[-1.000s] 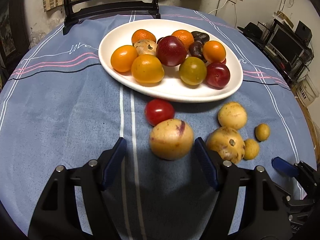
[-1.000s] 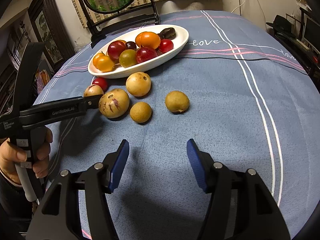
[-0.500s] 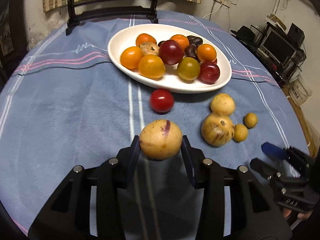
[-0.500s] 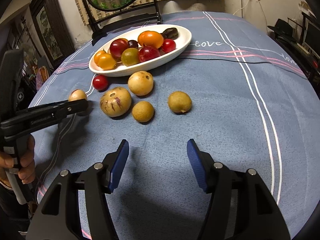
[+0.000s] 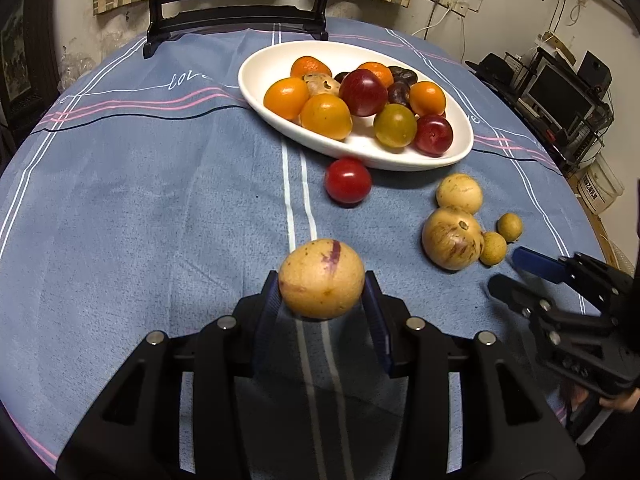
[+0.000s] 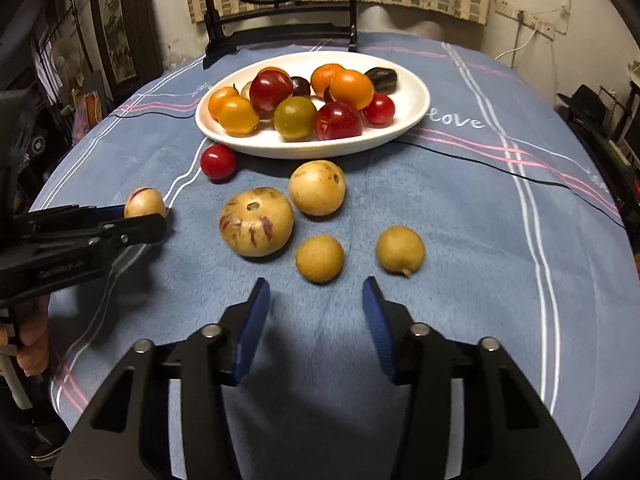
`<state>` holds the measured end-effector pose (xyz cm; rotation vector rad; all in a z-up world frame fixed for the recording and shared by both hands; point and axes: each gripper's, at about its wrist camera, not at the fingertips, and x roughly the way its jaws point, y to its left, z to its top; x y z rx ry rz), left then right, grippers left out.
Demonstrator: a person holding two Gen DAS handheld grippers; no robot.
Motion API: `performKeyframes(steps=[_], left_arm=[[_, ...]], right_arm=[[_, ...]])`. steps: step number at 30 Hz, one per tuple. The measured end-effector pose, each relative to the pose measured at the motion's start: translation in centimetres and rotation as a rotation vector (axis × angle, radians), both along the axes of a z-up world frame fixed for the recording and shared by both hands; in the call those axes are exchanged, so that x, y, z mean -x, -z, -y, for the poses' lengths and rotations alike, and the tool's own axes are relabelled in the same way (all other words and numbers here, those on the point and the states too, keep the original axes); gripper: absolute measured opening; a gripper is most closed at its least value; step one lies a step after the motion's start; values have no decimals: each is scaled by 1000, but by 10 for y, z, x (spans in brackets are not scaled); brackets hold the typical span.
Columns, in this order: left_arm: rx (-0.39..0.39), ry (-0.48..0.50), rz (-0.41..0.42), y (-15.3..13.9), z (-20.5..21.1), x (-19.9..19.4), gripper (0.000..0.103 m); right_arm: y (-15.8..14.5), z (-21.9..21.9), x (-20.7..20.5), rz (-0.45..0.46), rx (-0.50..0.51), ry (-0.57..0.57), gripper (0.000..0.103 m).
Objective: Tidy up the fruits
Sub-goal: 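Grasp a large speckled yellow fruit with the left tool, then grasp a small yellow-brown fruit with the right tool while the left tool holds its fruit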
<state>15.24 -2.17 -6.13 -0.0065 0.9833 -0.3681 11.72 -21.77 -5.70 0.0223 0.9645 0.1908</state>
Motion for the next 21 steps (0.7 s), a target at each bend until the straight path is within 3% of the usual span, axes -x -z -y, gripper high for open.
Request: performKeyframes(steps=[6,10,21], left_arm=[[3,-1,1,2,0,0,42],[3,-3,7,3,1,-1,42],[-7,6,17,4,2,1,42]], right_arm=[[4,3,-16,-12,-1,16,41],[4,0,-18,-6,-4,1,28],[-3,6,-2,12,-53,18,28]])
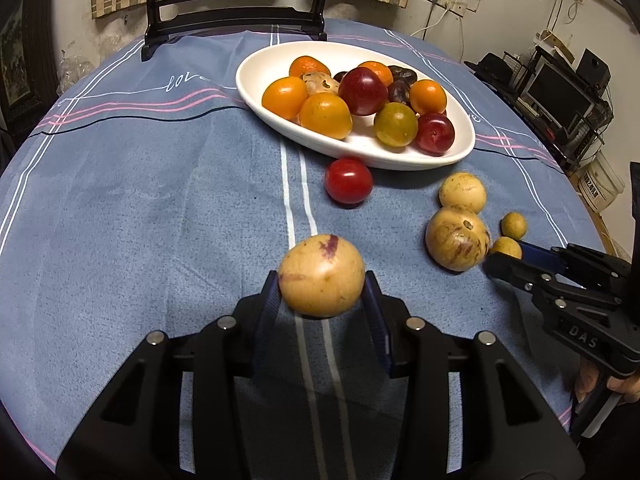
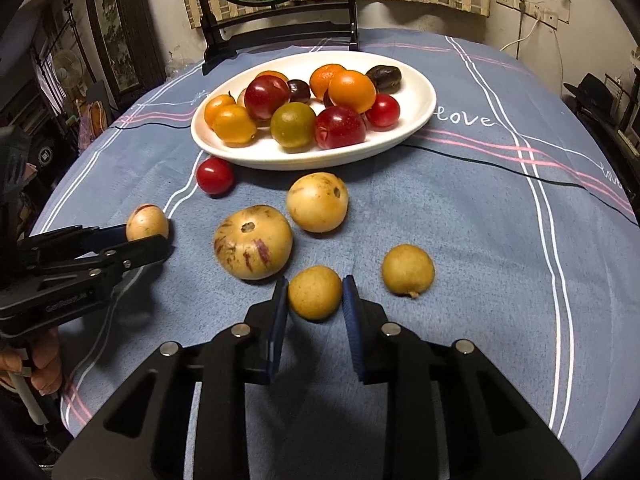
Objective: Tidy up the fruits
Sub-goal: 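Grasp a small yellow-brown fruit with the right tool while the left tool holds its fruit, then carry both yellow fruits onto the white plate and open both tools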
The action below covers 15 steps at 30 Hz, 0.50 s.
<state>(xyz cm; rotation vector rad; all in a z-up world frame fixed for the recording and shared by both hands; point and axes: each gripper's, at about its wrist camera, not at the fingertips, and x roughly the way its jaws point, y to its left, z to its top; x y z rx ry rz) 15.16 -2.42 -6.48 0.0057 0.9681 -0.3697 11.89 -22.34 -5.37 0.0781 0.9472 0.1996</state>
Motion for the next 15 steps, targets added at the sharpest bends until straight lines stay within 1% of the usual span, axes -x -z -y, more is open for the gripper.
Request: performKeyframes(steps=[3,7,11,15], left_arm=[[13,-1,3,-5,-2,1,42],[7,11,39,-23,0,0,42],[4,26,96,-48,4,-6,42],[5,33,146,-74,11,-21,42]], right_arm=[[-6,6,7,16,-16,10,28],[-22,14,11,52,-28,21,28],[-42,18,8,95,-51,20,28],[-61,14,-7,137,-42,5,28]])
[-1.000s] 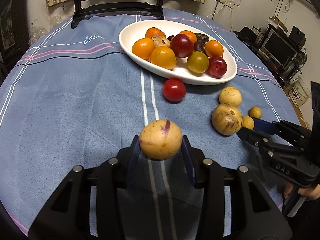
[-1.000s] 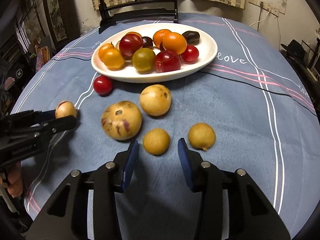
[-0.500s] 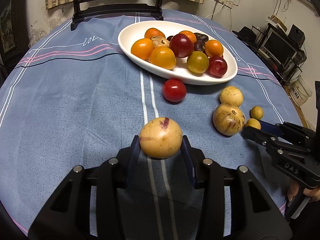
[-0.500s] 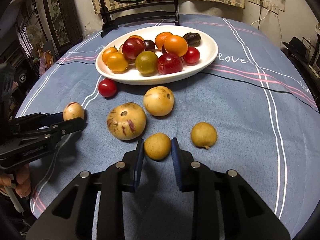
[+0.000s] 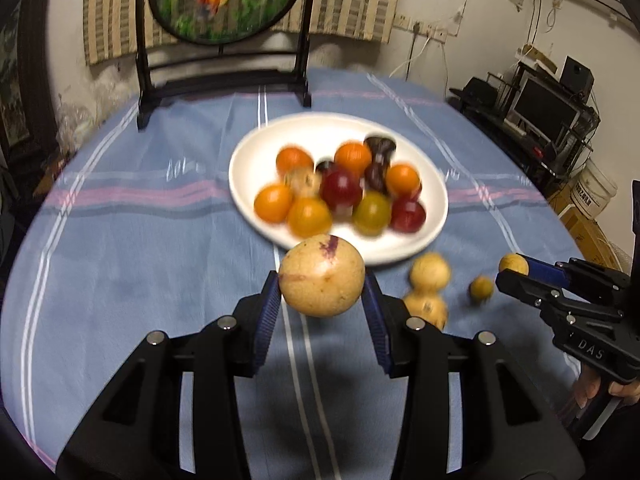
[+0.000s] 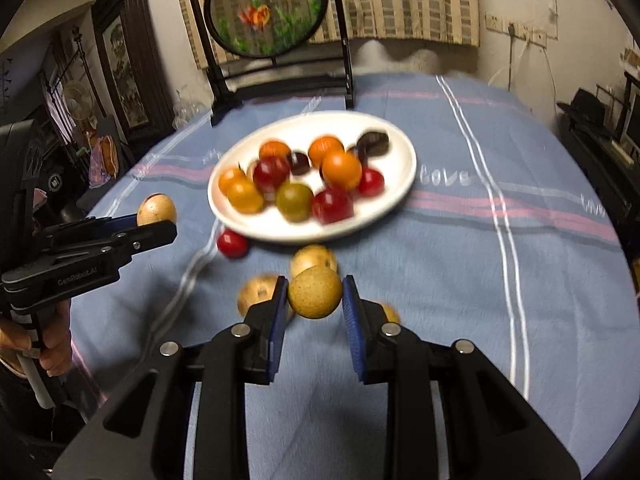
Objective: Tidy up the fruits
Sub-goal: 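Carry both yellow fruits onto the white plate and open both tools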
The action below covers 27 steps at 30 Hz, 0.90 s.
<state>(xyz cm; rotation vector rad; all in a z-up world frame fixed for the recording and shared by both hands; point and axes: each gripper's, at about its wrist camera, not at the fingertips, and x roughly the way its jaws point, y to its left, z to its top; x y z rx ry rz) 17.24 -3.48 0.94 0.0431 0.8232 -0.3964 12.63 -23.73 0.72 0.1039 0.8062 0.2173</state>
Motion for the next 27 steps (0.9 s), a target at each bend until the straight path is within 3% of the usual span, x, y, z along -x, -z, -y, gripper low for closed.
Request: performKeyframes(steps=[9,15,27], left_arm=[[8,-19,87,-40,22,-54,42],[-6,-45,53,-27,30,-88,42],[-11,-84,-46,7,33,-143,43]], right_arm=[[-36,-21,-57,103,65,-29,28],[-25,-21,-108,81,75,-18,28],[10,-21,-158,-1,42,-4,28]])
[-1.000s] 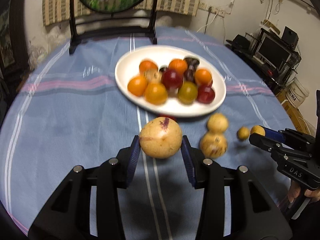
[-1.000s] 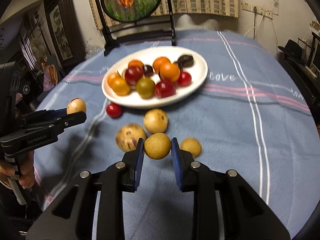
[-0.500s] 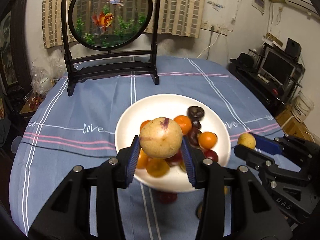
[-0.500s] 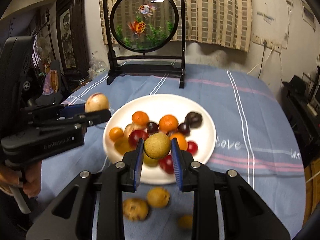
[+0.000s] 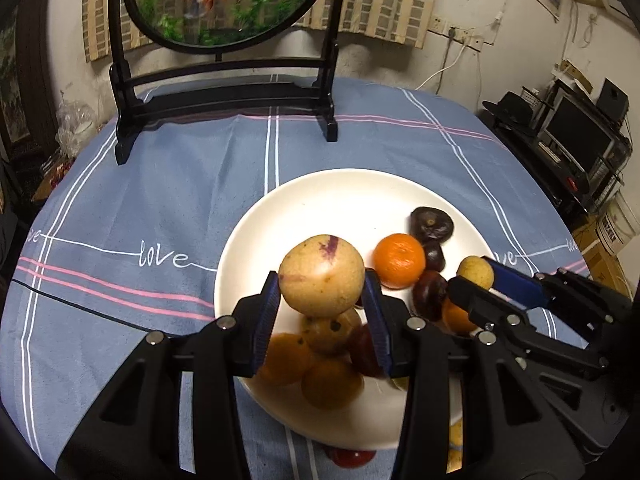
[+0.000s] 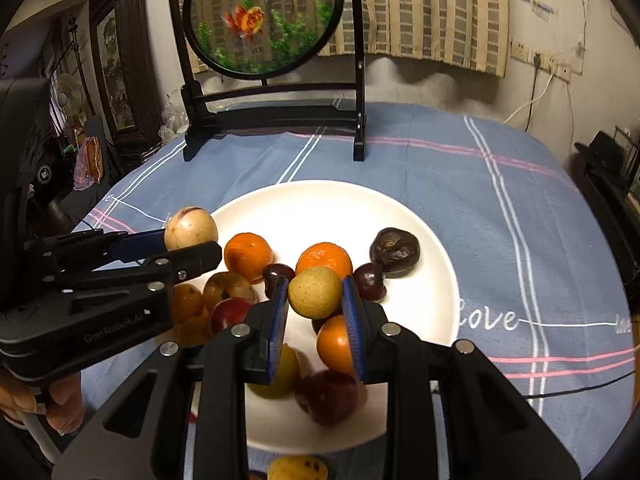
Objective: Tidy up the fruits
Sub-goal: 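Carry both yellow fruits onto the white plate and open both tools, then withdraw both tools from the plate toward the remaining fruits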
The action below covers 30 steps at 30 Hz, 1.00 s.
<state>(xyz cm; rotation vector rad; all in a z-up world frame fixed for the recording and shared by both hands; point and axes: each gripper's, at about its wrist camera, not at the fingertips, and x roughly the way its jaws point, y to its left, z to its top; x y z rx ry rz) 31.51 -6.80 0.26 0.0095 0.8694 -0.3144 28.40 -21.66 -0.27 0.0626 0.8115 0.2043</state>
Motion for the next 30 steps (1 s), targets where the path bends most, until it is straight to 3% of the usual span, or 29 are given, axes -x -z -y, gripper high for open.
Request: performKeyframes(steps=[6,7,9,15,18,19,20,21,30], left_arm=[[-1,-2,-10,4,0,-3,45],[-1,-5,1,2,0,-1,56],[-5,-17,43,-3,-2,5,66],[-42,0,89,-10,-7,31,71],[-21,-10,80,-11,-16,44,73],[-10,-11,74,-10,-19,49,73],[-4,-12,69,-10,-22,52,73],[-1,-14,65,-9,-24,59,73],[-5,-12,63,2,-40,106,80]], right_arm=[[4,2,-5,-28,-28,12,31],[3,2,-2,-31,-36,11,32],[0,3,3,-24,-26,6,32],[-7,7,29,-6,-26,-2,32],[-10,13,46,-6,-44,12,34],[-11,16,53,-8,-52,21,42],[-12,19,60,-1,-58,38,58],[-13,21,67,13,-64,59,62],[-8,32,125,24,-83,89,62]])
